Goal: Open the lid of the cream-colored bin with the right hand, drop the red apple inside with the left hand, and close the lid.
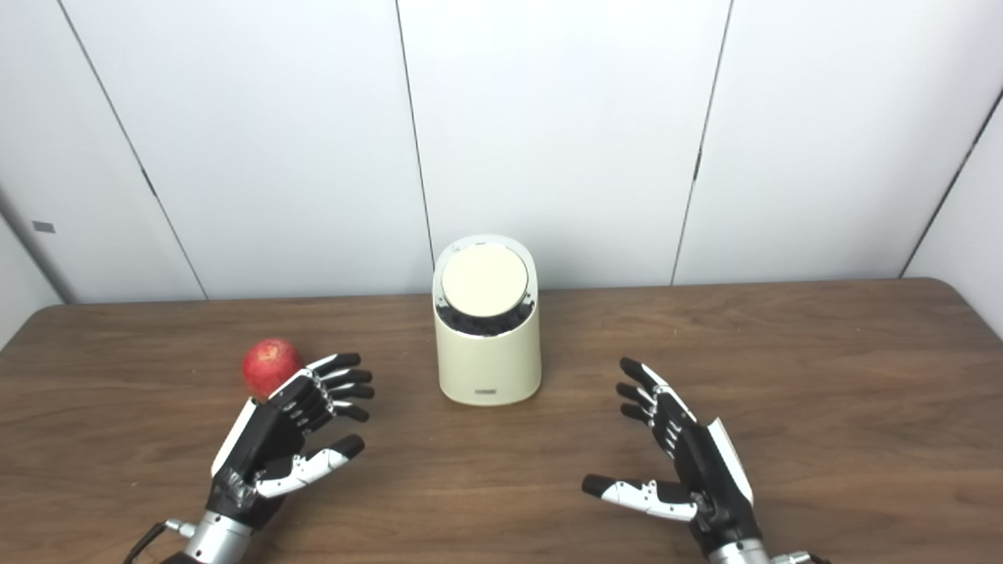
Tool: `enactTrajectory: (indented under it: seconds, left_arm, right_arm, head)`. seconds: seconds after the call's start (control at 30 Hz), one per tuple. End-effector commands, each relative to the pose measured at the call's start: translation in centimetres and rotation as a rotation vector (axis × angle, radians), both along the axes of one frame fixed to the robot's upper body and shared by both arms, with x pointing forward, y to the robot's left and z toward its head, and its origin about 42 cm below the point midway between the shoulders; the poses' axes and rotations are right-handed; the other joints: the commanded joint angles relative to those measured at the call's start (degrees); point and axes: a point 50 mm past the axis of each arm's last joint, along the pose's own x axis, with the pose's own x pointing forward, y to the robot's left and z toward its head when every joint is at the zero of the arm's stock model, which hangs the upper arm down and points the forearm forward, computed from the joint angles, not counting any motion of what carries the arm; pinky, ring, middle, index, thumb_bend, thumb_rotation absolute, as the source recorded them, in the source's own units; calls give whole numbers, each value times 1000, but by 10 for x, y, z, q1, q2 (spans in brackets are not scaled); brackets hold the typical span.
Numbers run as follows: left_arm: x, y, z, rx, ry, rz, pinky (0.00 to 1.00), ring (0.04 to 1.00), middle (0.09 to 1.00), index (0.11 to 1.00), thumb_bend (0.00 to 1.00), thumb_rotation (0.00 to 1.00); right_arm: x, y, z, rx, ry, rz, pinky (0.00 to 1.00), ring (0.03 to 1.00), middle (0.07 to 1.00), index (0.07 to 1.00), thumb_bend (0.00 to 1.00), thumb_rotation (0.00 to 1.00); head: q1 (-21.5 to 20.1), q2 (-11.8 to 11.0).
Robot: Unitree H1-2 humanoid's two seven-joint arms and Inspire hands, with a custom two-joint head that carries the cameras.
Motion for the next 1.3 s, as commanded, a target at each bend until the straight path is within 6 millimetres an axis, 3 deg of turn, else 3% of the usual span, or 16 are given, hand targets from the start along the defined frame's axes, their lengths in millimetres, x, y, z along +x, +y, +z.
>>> enactTrajectory:
  seconds: [0.0,0.03,0.07,0.1,0.17,0.27,0.33,0.37,0.47,0.63,0.73,0.83,1.0,1.13,1.27]
  left_arm:
    - [-9,5,-14,-5,32,3,507,638,776,774,705,68]
    - [-9,5,-14,-5,38,-3,498,626,769,767,708,62]
    - [-9,6,-14,-6,44,-9,594,733,854,832,724,72]
    - [-9,6,-15,-7,48,-13,631,773,893,882,733,87]
    - [-9,5,-15,-9,45,-4,615,763,900,926,750,96]
    - [-10,3,-14,-11,27,15,504,635,786,834,756,83]
    - [-9,3,-14,-10,25,12,529,653,787,809,744,88]
    - [-9,3,-14,-5,30,7,586,707,820,821,735,105]
    - [-9,4,-13,7,39,0,725,833,916,908,740,149]
    - [-9,2,-14,14,28,10,642,782,852,875,719,147]
    - [-8,0,-14,16,30,16,643,780,852,871,715,146]
    - [-6,-1,-16,13,29,22,653,783,856,873,718,164]
    - [-3,-1,-17,20,28,18,682,801,864,877,710,172]
    - [0,-1,-19,26,35,17,693,807,871,876,717,172]
    - [3,-2,-21,35,31,14,682,799,866,871,703,146]
  right_arm:
    - [4,4,8,3,-70,9,791,848,829,756,690,112]
    - [4,3,9,-10,-58,11,790,846,828,758,689,110]
    - [4,3,9,-21,-47,11,807,864,888,838,720,149]
    - [4,2,9,-29,-39,11,817,875,918,872,740,164]
    - [4,4,9,-22,-40,7,835,881,926,861,749,142]
    - [3,5,9,-21,-50,-2,830,880,888,790,716,80]
    - [3,5,9,-26,-49,-5,832,879,892,827,712,86]
    - [4,4,8,-28,-45,-6,834,885,907,858,721,103]
    - [4,3,8,-32,-34,-10,842,901,943,911,755,151]
    - [4,5,9,-22,-38,-22,830,873,908,869,758,180]
    - [8,7,11,6,-47,-31,810,865,915,884,751,274]
    - [19,13,23,23,-60,-31,811,884,938,900,747,310]
    - [44,20,57,-111,-121,-37,783,897,959,949,793,407]
    - [66,28,88,-214,-137,-81,768,914,968,946,832,434]
    - [86,39,120,-261,-125,-119,824,936,959,938,861,434]
  head:
    - [1,2]
    - [1,2]
    - [1,2]
    - [1,2]
    - [1,2]
    - [1,2]
    - [1,2]
    - [1,2]
    - [1,2]
    - [4,-1]
    - [1,-2]
    - [-6,-6]
    - [-7,-11]
    - [-10,-12]
    - [-14,-12]
